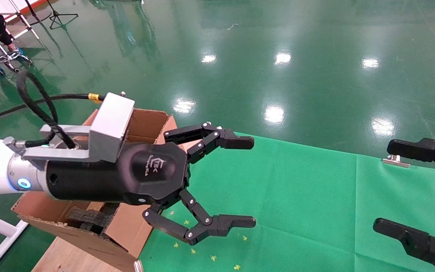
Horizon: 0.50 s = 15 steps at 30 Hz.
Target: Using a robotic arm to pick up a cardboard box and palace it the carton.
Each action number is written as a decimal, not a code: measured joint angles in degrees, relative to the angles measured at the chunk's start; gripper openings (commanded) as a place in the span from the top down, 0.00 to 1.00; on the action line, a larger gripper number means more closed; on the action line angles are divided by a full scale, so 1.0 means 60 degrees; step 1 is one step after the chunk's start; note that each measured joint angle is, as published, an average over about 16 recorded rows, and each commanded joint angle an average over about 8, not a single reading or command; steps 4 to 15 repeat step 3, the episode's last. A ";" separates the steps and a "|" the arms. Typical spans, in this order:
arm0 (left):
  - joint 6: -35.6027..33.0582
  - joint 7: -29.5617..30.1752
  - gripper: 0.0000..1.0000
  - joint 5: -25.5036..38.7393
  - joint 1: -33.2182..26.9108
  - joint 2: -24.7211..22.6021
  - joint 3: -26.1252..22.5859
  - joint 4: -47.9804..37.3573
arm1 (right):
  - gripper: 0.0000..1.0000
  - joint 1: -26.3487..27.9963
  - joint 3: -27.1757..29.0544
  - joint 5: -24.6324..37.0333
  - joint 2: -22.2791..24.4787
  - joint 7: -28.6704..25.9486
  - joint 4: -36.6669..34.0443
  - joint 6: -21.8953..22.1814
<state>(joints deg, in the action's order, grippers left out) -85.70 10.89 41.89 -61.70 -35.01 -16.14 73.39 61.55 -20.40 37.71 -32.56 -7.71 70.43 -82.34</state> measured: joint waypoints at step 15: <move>0.0000 0.0000 0.00 0.0000 0.0000 0.0000 0.0000 0.0000 | 0.00 0.0000 0.0000 0.0000 0.0000 0.0000 0.0000 0.0000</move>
